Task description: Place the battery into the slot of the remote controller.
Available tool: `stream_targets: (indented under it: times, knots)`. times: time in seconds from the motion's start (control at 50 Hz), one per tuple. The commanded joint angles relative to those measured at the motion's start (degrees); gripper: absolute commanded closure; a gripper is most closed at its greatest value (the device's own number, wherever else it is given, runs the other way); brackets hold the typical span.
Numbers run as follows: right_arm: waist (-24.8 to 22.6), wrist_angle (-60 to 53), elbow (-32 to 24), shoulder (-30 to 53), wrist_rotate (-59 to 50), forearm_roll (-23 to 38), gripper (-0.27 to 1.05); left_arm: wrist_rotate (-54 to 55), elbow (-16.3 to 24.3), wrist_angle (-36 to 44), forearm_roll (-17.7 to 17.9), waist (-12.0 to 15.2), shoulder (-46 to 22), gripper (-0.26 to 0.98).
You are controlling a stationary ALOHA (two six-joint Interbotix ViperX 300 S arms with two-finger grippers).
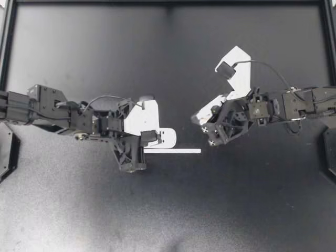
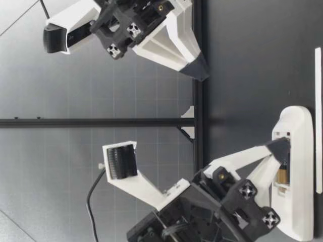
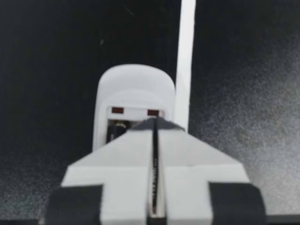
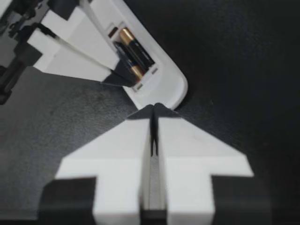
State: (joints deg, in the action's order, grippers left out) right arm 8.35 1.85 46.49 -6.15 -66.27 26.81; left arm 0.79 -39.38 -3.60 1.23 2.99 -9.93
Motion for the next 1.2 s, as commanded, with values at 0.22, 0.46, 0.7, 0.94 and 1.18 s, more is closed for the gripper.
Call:
stream_targets:
  times: [0.22,0.46,0.7,0.94,1.18]
  knots:
    - [-1.49,-1.49,-3.87,-1.49,6.77,7.38,0.89,-0.18,-2.02,0.53,0.09,0.26,11.78,0.88]
    - [-2.20,-1.41,-5.63,-4.75,16.08,13.36,0.89,-0.88,-4.39,3.25,-0.09,0.26,20.48,0.88]
    - [-2.64,-1.49,-5.54,-8.35,22.50,13.62,0.89,-0.97,-5.98,7.38,-0.26,0.26,25.58,0.88]
    - [-2.99,-1.67,-5.63,-8.09,22.76,13.62,0.89,-0.97,-7.38,9.93,-0.26,0.26,28.04,0.88]
    - [-2.99,-4.13,-5.80,-7.91,22.59,13.45,0.89,-1.05,-8.53,12.57,-0.35,0.26,28.13,0.88]
